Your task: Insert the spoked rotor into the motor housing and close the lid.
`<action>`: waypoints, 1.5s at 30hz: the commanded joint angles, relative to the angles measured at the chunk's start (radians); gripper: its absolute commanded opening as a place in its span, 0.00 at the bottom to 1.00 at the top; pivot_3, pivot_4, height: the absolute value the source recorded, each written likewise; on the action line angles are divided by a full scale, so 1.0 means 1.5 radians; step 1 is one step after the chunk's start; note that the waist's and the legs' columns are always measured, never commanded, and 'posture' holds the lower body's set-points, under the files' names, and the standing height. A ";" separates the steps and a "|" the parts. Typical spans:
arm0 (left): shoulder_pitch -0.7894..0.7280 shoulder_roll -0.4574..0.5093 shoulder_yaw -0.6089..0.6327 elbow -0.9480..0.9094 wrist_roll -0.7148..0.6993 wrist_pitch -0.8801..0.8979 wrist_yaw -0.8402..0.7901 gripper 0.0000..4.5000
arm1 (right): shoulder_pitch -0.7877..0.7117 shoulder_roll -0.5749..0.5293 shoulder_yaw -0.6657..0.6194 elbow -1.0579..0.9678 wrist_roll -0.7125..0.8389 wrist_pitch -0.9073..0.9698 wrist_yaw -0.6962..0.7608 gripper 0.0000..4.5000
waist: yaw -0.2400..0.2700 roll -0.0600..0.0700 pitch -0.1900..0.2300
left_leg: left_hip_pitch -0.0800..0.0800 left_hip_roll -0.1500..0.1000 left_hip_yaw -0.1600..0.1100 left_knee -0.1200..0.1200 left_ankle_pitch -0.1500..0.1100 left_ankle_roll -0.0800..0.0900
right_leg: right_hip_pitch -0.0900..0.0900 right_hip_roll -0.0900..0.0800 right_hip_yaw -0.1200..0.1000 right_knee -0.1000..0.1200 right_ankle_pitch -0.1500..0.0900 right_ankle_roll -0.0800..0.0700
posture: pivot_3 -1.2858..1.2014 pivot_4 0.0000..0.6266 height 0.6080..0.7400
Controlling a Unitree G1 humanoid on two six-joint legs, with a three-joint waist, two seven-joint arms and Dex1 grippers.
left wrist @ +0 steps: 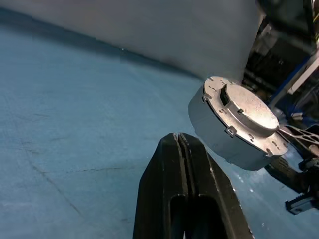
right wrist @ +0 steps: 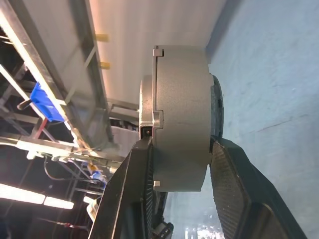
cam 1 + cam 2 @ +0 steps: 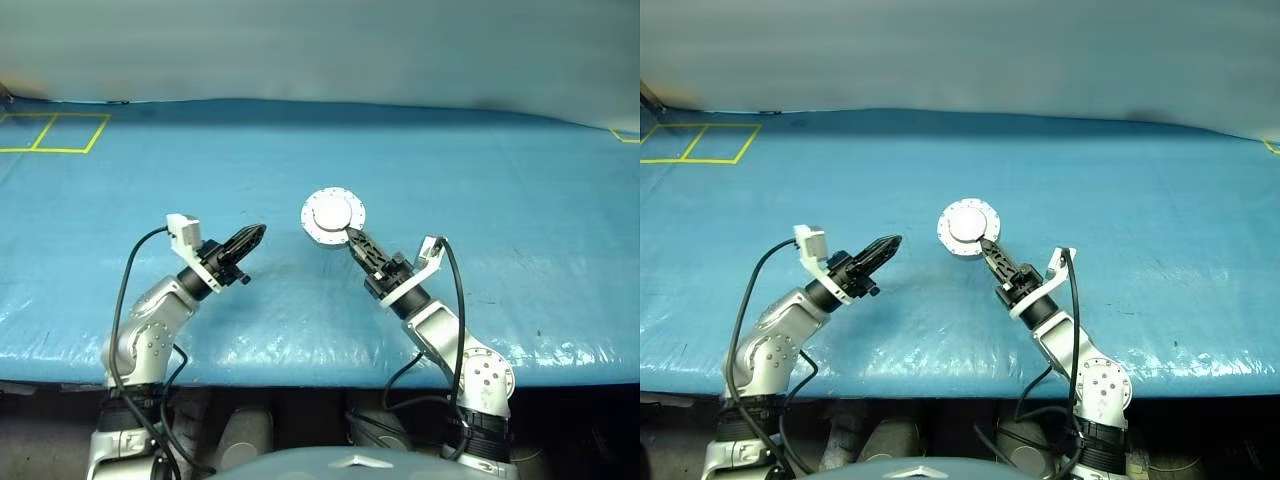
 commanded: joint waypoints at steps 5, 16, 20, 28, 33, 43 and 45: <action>0.042 -0.034 -0.001 -0.072 -0.135 0.033 -0.016 0.65 | -0.038 -0.024 0.048 -0.067 0.078 0.012 0.007 0.29 | 0.001 0.000 0.001 | 0.000 0.000 0.000 0.002 0.000 0.000 | 0.001 0.000 0.000 0.000 0.000 0.000 | 0.52 0.24 1.00; 0.009 -0.097 -0.023 -0.001 -0.162 0.048 0.035 0.99 | -0.039 -0.068 0.081 -0.088 0.083 0.005 0.007 0.29 | 0.001 0.000 0.001 | 0.000 0.000 0.000 0.002 0.000 0.000 | 0.001 0.001 0.000 0.000 0.000 0.000 | 0.52 0.24 1.00; -0.015 -0.115 -0.034 0.055 -0.150 0.052 0.045 0.99 | -0.040 -0.073 0.084 -0.094 0.085 0.000 0.002 0.29 | 0.002 -0.001 0.001 | 0.000 0.000 0.000 0.002 0.000 0.000 | 0.001 0.001 0.000 0.000 0.000 0.000 | 0.52 0.24 1.00; -0.061 -0.184 -0.051 0.059 -0.216 0.085 0.040 0.99 | -0.035 -0.080 0.093 -0.100 0.088 -0.004 -0.008 0.29 | 0.001 -0.001 0.001 | 0.000 0.000 0.000 0.002 0.000 0.000 | 0.001 0.001 0.000 0.000 0.000 0.000 | 0.52 0.24 1.00; -0.060 -0.203 -0.058 0.061 -0.238 0.104 0.055 0.99 | -0.033 -0.081 0.100 -0.100 0.089 -0.009 -0.017 0.29 | 0.000 -0.001 0.001 | 0.000 0.000 0.000 0.002 0.000 0.000 | 0.001 0.001 0.000 0.000 0.000 0.000 | 0.52 0.24 1.00; -0.057 -0.229 -0.033 0.027 -0.288 0.096 0.144 0.99 | -0.032 -0.089 0.101 -0.087 0.082 -0.017 -0.028 0.29 | 0.002 -0.001 0.001 | 0.000 0.000 0.000 0.003 0.000 0.000 | 0.002 0.001 0.000 0.000 0.000 0.000 | 0.52 0.24 1.00; -0.045 -0.222 -0.043 0.023 -0.286 0.104 0.151 0.99 | -0.033 -0.088 0.102 -0.082 0.077 -0.018 -0.030 0.29 | 0.002 -0.001 0.001 | 0.000 0.000 0.000 0.003 0.000 0.000 | 0.002 0.001 0.000 0.000 0.000 0.000 | 0.52 0.24 1.00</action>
